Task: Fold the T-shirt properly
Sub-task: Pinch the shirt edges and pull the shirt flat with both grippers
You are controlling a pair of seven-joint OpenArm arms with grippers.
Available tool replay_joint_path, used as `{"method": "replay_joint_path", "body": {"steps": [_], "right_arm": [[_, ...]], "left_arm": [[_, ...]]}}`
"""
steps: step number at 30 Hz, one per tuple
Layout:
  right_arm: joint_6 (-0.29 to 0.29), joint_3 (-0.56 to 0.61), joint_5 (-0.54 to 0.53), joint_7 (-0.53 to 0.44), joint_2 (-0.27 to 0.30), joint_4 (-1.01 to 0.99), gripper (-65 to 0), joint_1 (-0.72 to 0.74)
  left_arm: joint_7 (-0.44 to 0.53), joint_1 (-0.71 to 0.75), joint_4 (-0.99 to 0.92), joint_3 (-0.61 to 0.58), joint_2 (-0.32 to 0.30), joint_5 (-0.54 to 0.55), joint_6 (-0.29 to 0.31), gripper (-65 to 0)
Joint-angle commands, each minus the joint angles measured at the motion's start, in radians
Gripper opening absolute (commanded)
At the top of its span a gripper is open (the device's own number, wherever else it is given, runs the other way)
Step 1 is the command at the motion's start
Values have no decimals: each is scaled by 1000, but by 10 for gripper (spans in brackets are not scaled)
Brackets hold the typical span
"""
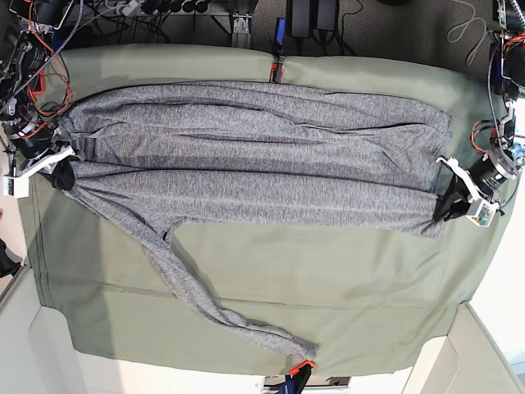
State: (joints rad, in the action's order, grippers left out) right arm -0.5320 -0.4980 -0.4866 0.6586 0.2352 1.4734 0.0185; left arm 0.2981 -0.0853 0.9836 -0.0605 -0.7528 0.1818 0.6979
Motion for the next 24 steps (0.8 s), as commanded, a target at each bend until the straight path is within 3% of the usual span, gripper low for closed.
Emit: {"method": "replay_joint_path", "body": {"steps": [1, 14, 15, 19, 21, 24], "right_arm": [[0, -11, -19, -24, 20, 23, -650, 4], [0, -15, -29, 0, 19, 70, -650, -60], [1, -15, -29, 0, 19, 70, -650, -60], [4, -15, -30, -5, 17, 70, -390, -60], [4, -15, -30, -13, 17, 70, -342, -60], [4, -15, -39, -47, 17, 71, -341, -58]], "left_arm": [[24, -13, 15, 10, -32, 15, 0, -650], [3, 69, 53, 10, -31, 14, 0, -650], [0, 69, 53, 10, -31, 15, 0, -612], [-2, 69, 53, 10, -31, 15, 0, -450], [-27, 69, 53, 10, -31, 18, 0, -398], [-158, 68, 65, 11, -31, 95, 0, -389]]}}
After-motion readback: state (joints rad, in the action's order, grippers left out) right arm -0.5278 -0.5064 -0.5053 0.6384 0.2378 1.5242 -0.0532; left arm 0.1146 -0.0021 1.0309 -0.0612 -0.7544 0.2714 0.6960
